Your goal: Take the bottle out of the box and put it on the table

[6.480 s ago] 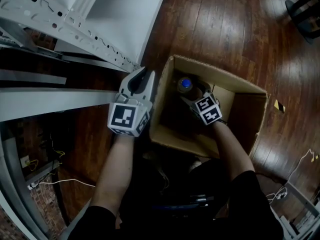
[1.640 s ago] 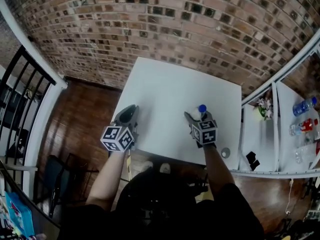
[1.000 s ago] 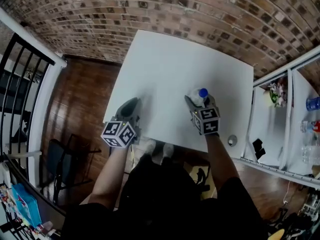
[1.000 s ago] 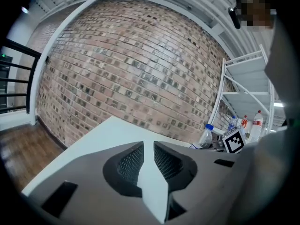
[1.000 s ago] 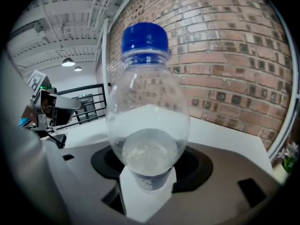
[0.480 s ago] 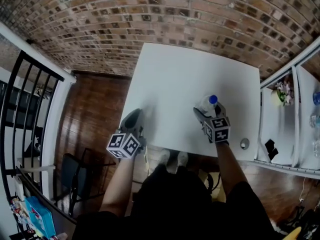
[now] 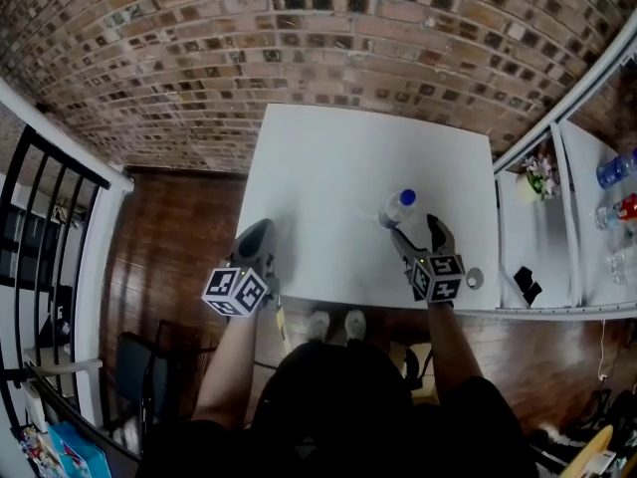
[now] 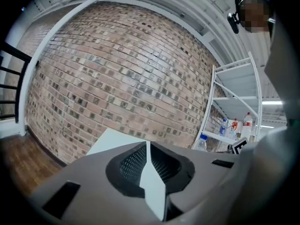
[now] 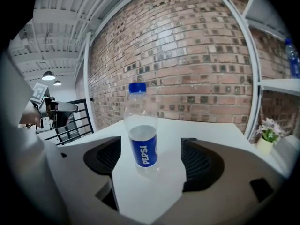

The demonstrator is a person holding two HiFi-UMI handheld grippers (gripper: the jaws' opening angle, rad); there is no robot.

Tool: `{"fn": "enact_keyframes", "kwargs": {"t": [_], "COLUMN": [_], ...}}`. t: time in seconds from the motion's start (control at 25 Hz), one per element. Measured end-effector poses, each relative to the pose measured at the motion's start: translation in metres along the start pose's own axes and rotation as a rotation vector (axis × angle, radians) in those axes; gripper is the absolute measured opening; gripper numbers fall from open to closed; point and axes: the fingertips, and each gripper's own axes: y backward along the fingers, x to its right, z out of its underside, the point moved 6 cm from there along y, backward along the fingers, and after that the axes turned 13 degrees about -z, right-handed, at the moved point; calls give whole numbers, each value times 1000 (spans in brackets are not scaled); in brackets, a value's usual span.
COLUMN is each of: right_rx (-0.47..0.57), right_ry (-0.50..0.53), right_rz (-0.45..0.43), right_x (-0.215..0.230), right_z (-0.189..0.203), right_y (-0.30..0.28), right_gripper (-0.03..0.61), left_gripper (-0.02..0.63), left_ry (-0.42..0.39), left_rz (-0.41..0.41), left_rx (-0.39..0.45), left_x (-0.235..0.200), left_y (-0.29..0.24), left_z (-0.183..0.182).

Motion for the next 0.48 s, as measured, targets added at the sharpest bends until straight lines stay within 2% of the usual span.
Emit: {"fn": "enact_keyframes", "kwargs": {"t": [0.12,0.2,0.28,0.4,0.48], "right_rx": [98,165,218,329,426], "right_ry": [-12,-4,20,42,47], "right_rz": [68,111,146,179,203], "right_x": [-5,-11,-18,-31,-36], "right_z": [-13,-23,-35,-55,-69], "right_y": [35,57,75,107,133], "right_gripper": [408,340,319,229,113], "left_gripper": [20,3,3,3,3], "left_ry": [-18,-74,-153,-213,-249], "left_rz": [58,96,134,202,254], "left_rx": [21,49,93,148,162], "left_x": [9,21,38,65,85], "left_y": [-4,-6,-7,-3,1], "left_z": [-10,-19,-30,-49,-57]}}
